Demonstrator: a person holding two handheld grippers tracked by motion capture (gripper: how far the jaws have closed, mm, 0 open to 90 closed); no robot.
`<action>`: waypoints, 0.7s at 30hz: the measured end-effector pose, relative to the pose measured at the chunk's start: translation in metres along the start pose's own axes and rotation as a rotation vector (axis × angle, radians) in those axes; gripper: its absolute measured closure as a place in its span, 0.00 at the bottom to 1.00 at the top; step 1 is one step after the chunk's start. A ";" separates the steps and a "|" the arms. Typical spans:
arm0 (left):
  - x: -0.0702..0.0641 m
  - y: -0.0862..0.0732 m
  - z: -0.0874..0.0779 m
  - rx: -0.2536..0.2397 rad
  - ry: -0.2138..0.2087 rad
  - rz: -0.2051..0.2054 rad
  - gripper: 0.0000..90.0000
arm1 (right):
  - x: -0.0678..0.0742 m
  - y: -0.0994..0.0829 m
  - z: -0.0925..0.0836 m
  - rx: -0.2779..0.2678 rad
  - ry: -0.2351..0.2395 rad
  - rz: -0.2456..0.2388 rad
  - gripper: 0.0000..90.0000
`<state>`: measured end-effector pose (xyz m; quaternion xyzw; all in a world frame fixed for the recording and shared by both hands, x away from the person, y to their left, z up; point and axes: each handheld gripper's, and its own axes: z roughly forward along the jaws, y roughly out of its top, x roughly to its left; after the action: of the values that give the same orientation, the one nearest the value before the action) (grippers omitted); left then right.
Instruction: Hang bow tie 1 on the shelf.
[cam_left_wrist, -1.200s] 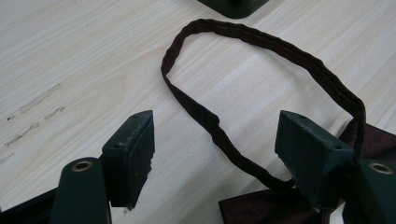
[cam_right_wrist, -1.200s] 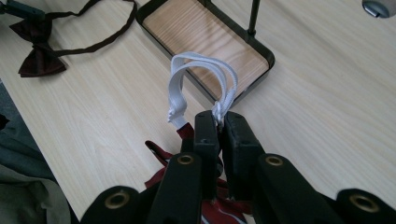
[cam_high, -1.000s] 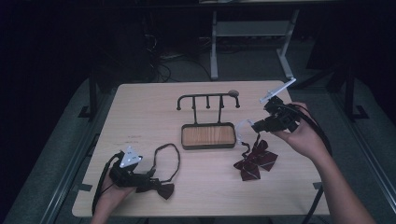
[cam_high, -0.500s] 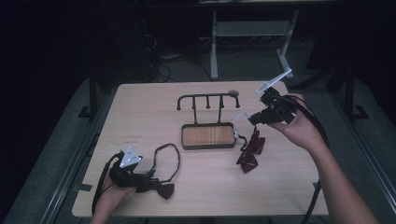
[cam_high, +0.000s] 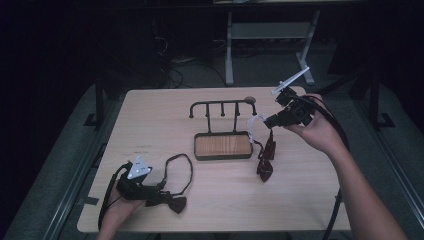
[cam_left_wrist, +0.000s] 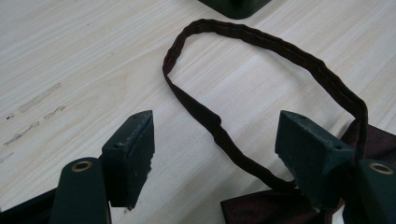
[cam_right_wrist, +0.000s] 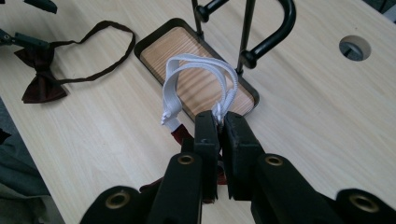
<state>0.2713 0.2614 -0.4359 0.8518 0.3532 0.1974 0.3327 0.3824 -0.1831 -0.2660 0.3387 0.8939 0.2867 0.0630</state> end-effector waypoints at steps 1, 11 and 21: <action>0.000 0.000 0.000 0.000 0.001 0.000 0.32 | -0.001 0.002 -0.001 0.001 -0.002 0.001 0.94; 0.001 0.000 0.000 0.000 -0.001 -0.002 0.32 | -0.012 0.017 -0.001 0.001 -0.023 0.021 0.94; 0.001 -0.001 0.000 -0.001 -0.003 0.000 0.32 | -0.028 0.030 0.009 0.016 -0.034 0.055 0.94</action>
<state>0.2717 0.2625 -0.4362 0.8520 0.3526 0.1962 0.3337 0.4236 -0.1789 -0.2593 0.3685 0.8853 0.2753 0.0678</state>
